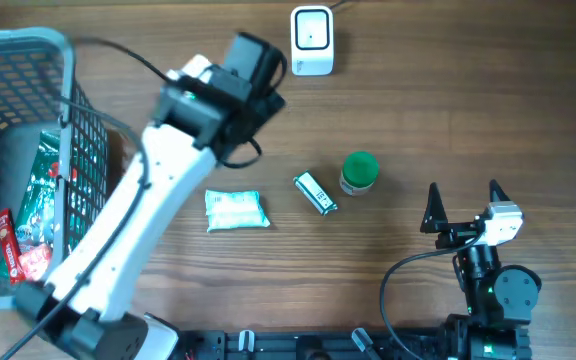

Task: Scan the item barcode
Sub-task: 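Move the packet toward the scanner and drop it on the table, then reach into the basket and grasp the red-white tissue pack, then hold the tissue pack under the scanner and place it on the table, then grasp the red Nescafe sachet in the basket and lift it toward the scanner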

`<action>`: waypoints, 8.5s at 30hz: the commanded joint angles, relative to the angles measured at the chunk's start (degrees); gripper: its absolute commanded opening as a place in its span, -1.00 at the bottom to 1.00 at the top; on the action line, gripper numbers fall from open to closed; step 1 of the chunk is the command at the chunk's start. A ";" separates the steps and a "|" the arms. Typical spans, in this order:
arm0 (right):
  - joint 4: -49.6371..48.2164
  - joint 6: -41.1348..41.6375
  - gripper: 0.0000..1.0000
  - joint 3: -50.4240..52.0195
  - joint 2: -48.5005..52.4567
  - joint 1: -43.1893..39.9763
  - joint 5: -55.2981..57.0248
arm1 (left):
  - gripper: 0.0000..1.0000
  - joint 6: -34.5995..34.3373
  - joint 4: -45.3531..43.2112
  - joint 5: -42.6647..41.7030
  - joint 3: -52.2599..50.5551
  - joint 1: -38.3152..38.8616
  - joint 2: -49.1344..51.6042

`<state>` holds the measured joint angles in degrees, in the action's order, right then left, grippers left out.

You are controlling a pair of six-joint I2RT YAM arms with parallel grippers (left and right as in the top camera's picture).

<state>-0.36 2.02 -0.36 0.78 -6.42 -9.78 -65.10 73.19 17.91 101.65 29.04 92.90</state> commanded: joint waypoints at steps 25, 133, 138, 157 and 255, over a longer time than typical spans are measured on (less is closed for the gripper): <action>-0.22 -0.46 0.99 0.07 -0.13 0.20 0.98 | 0.89 -16.09 16.15 -2.23 0.35 -67.19 13.31; -0.22 -0.48 0.99 0.07 -0.13 0.20 0.98 | -0.92 -10.64 -19.93 -15.32 -26.75 4.42 11.43; -0.22 -0.46 0.99 0.07 -0.13 0.20 0.98 | -0.68 -22.71 -19.96 -15.26 -26.75 7.54 12.02; -0.22 -0.48 1.00 0.07 -0.13 0.20 0.98 | 1.00 -22.12 -23.82 4.26 -22.45 7.72 4.44; -0.22 -0.46 1.00 0.07 -0.13 0.20 0.98 | 0.64 39.21 -44.61 -4.02 -45.42 -76.94 11.37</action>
<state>-0.38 2.02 -0.36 0.84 -6.42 -9.76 -30.52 27.42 16.88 57.28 -47.66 99.88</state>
